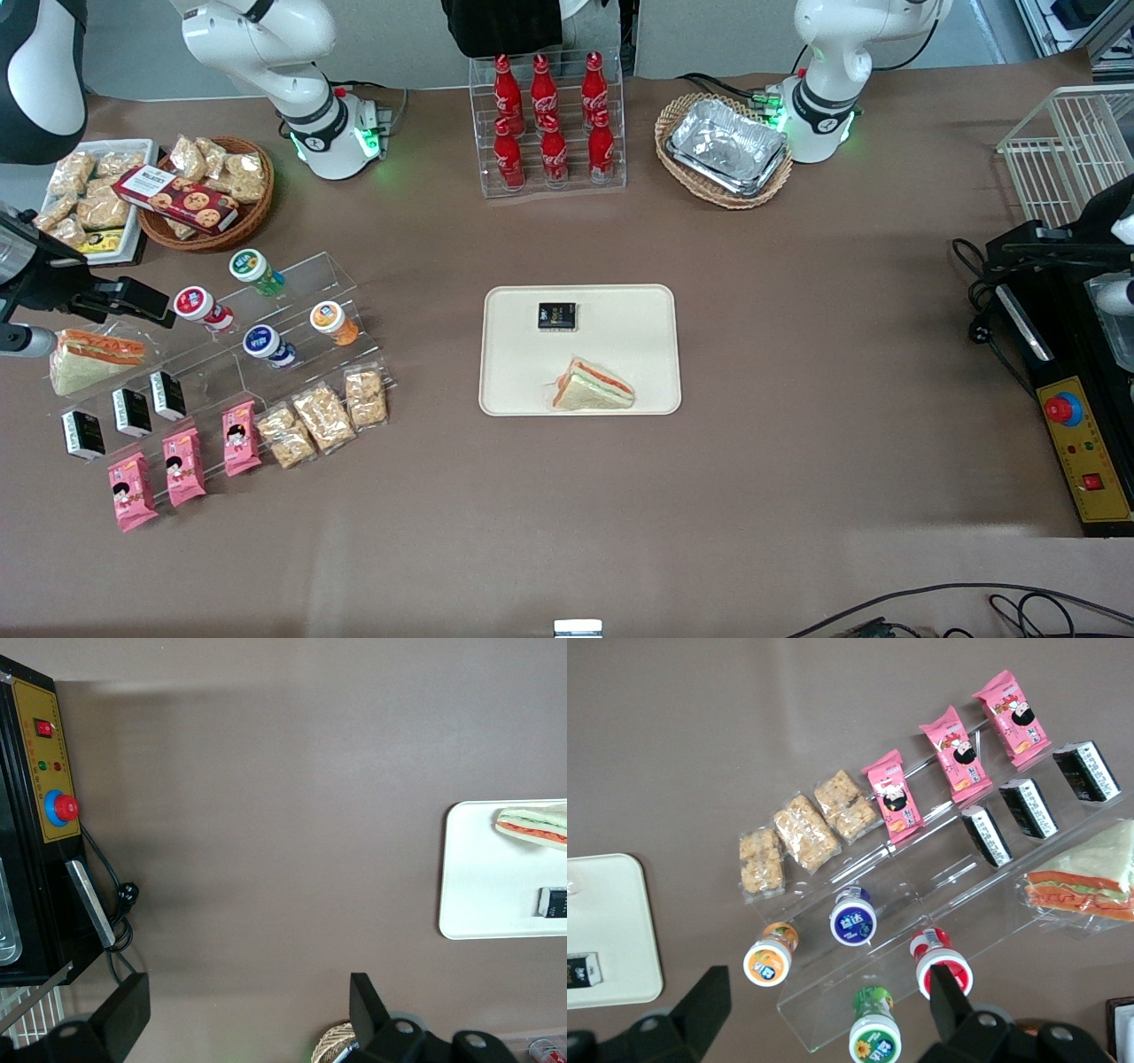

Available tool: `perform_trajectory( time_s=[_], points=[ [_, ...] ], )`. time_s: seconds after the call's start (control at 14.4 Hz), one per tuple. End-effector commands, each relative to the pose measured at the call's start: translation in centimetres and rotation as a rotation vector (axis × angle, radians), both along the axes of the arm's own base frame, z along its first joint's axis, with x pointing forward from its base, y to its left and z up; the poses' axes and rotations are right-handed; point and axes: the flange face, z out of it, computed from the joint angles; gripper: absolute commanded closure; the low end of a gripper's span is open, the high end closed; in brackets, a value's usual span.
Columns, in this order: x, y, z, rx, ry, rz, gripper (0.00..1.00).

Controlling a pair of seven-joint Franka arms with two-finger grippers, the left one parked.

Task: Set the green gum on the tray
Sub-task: 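Move the right gripper over the green gum bottle on the rack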

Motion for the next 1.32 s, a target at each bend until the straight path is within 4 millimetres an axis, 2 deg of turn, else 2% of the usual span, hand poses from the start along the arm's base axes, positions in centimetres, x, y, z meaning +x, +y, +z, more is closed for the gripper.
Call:
perform_trajectory(
  time_s=[0.0,0.35,0.55,0.69,1.04,1.25],
  points=[
    [-3.6,-0.4,-0.3,-0.026,-0.013,0.135,0.00],
    [-12.1,0.2,-3.3,-0.032,-0.103,0.168,0.00],
    [-15.2,0.4,-4.8,-0.023,-0.087,0.171,0.00],
    [-16.0,0.2,-5.8,-0.023,-0.070,0.170,0.00],
    [-15.8,0.0,-7.2,-0.021,-0.045,0.162,0.00],
    [-15.6,-0.3,-10.0,-0.017,-0.028,0.154,0.00]
  ],
)
